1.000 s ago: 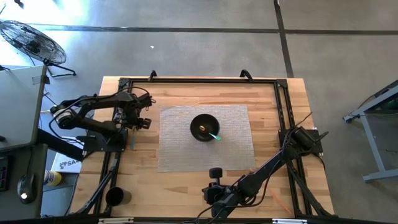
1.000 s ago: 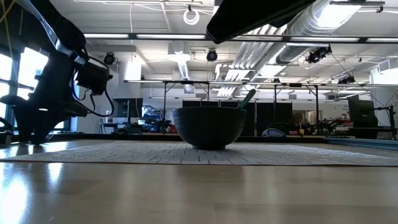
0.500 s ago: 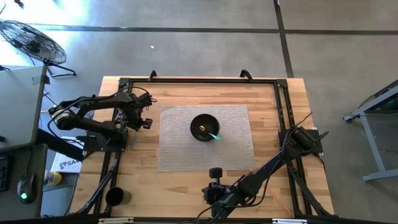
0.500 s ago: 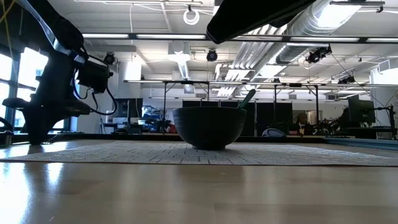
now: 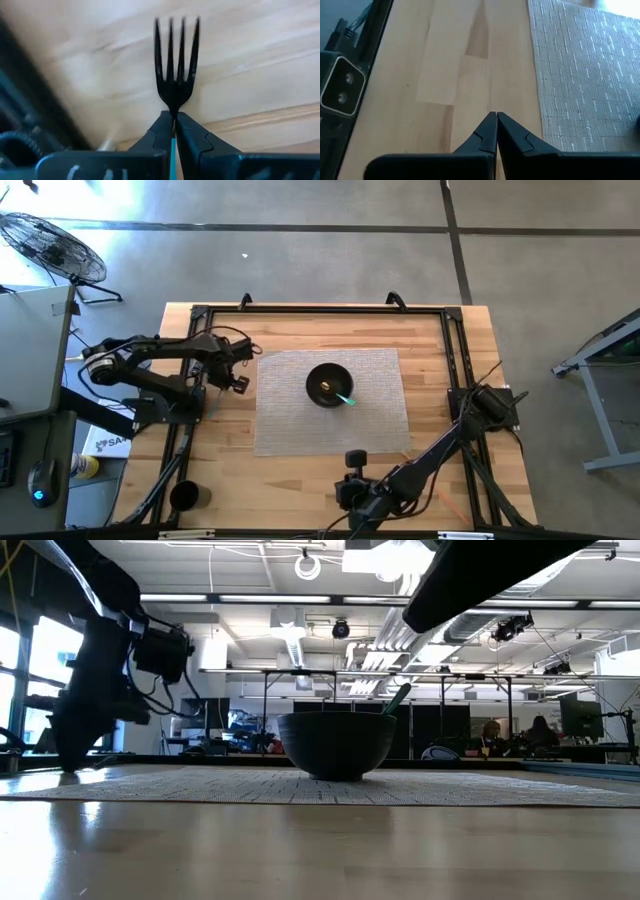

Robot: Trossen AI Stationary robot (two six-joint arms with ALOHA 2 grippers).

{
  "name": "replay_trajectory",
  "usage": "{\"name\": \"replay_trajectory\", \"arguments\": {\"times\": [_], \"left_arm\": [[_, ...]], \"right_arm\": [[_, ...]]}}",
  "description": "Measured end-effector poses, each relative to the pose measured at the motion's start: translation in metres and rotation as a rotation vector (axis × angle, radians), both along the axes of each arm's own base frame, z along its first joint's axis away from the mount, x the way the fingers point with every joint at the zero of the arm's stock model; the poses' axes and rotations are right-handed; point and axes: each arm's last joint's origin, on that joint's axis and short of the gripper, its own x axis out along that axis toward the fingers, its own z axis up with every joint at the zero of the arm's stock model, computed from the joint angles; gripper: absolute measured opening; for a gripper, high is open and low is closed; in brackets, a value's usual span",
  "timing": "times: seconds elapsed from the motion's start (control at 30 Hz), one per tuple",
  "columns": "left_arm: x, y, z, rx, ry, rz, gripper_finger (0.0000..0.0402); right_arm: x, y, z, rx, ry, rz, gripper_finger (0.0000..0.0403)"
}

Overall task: Pick & Place Utensil
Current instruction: Put the silver fork into the black bowl

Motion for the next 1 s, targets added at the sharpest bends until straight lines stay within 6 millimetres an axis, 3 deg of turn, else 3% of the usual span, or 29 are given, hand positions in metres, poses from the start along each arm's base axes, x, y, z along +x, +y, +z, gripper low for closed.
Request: {"name": "replay_trajectory", "arguments": {"times": [0.1,0.47,0.73,1.0], "left_arm": [[0.014,0.004,0.008,0.043,-0.099,-0.020,0.0010],[0.027,0.006,0.012,0.053,-0.231,-0.063,0.0010],[0.046,-0.015,0.014,0.195,-0.261,-0.159,0.0009],[0.049,-0.028,0.008,0.327,-0.255,-0.167,0.0009]], "right_arm": [[0.000,0.000,0.000,0.001,0.000,0.001,0.0004],[-0.008,0.002,-0.001,0.000,0.044,-0.006,0.0001],[-0.014,-0.001,0.003,-0.024,0.040,-0.064,0.0003],[-0.015,0.000,0.003,-0.008,0.039,-0.077,0.0004]]}}
